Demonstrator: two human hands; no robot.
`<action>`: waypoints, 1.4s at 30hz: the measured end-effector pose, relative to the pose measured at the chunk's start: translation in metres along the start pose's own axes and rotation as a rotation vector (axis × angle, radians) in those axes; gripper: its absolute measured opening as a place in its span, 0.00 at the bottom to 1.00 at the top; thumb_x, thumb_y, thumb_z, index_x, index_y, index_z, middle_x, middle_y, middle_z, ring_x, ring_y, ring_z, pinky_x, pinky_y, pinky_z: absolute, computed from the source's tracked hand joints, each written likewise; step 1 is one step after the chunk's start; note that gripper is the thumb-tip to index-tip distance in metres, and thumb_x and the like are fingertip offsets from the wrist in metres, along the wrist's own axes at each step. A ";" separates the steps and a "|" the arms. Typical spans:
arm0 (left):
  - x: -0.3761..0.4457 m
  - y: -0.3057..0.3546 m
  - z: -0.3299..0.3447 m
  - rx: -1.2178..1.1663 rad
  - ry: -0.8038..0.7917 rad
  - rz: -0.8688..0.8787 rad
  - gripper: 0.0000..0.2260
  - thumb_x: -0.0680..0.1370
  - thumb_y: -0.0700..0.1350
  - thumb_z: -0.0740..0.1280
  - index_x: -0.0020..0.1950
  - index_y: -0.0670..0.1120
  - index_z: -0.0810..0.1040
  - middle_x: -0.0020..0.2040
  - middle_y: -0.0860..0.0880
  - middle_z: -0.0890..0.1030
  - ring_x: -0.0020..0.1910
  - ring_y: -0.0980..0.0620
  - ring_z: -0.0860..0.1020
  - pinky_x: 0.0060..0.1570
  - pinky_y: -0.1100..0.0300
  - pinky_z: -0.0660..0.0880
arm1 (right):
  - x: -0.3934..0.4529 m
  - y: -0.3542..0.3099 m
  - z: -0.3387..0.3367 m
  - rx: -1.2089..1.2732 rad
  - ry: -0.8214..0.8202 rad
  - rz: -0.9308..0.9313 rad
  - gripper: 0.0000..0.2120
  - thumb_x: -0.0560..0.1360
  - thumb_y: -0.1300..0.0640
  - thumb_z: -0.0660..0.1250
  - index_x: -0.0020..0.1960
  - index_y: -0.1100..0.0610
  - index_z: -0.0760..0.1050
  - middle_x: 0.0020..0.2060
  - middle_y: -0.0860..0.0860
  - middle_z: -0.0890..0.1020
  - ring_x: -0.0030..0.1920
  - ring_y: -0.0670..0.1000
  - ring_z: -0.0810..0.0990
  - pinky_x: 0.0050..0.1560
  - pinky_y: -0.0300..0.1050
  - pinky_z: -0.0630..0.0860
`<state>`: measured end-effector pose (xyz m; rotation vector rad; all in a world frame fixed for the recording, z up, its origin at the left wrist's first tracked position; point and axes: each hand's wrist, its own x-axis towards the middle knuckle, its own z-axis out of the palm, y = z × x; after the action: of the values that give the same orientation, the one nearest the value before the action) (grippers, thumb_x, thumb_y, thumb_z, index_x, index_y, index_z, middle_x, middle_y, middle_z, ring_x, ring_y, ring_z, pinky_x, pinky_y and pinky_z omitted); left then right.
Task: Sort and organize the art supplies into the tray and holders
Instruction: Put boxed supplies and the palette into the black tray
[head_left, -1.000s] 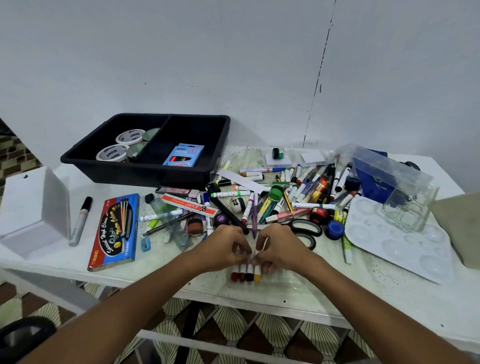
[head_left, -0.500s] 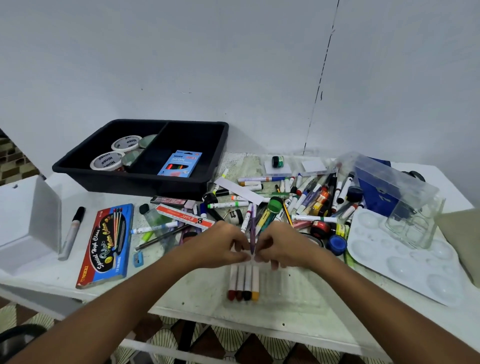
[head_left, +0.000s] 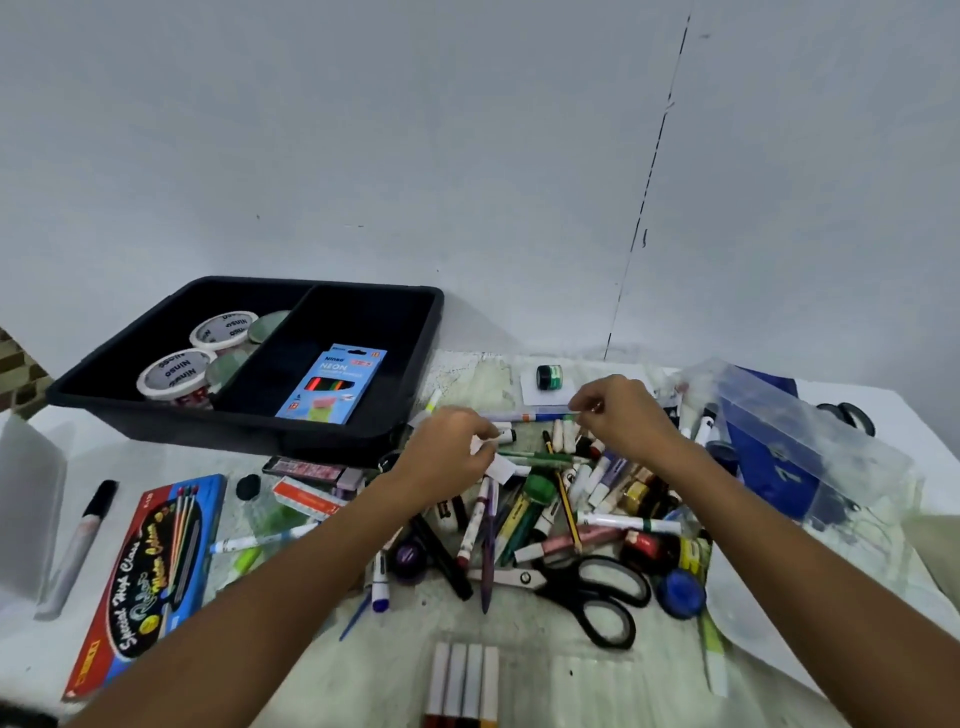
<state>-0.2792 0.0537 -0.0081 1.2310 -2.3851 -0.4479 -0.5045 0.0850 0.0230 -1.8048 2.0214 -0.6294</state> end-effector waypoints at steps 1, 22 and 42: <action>0.008 -0.002 0.004 0.019 0.013 -0.018 0.10 0.78 0.45 0.66 0.54 0.44 0.83 0.50 0.48 0.82 0.52 0.49 0.77 0.52 0.58 0.72 | 0.007 0.004 0.001 -0.047 0.001 0.005 0.08 0.76 0.62 0.67 0.54 0.57 0.82 0.51 0.55 0.83 0.50 0.54 0.81 0.55 0.51 0.78; 0.069 -0.024 0.024 0.148 -0.162 -0.198 0.09 0.75 0.36 0.67 0.51 0.44 0.84 0.51 0.46 0.84 0.48 0.48 0.80 0.51 0.53 0.78 | 0.050 0.027 0.011 -0.219 -0.047 -0.082 0.06 0.76 0.57 0.65 0.51 0.54 0.80 0.47 0.51 0.82 0.48 0.53 0.80 0.46 0.45 0.75; 0.038 0.006 -0.012 -0.444 -0.117 -0.306 0.16 0.75 0.33 0.68 0.60 0.45 0.76 0.43 0.47 0.79 0.37 0.52 0.80 0.35 0.66 0.76 | 0.029 0.014 0.020 -0.088 -0.135 0.115 0.09 0.70 0.55 0.73 0.45 0.59 0.77 0.40 0.52 0.81 0.40 0.52 0.80 0.43 0.47 0.79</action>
<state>-0.2974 0.0244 0.0133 1.3799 -2.0276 -1.1033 -0.5088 0.0557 -0.0009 -1.7148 2.0727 -0.3804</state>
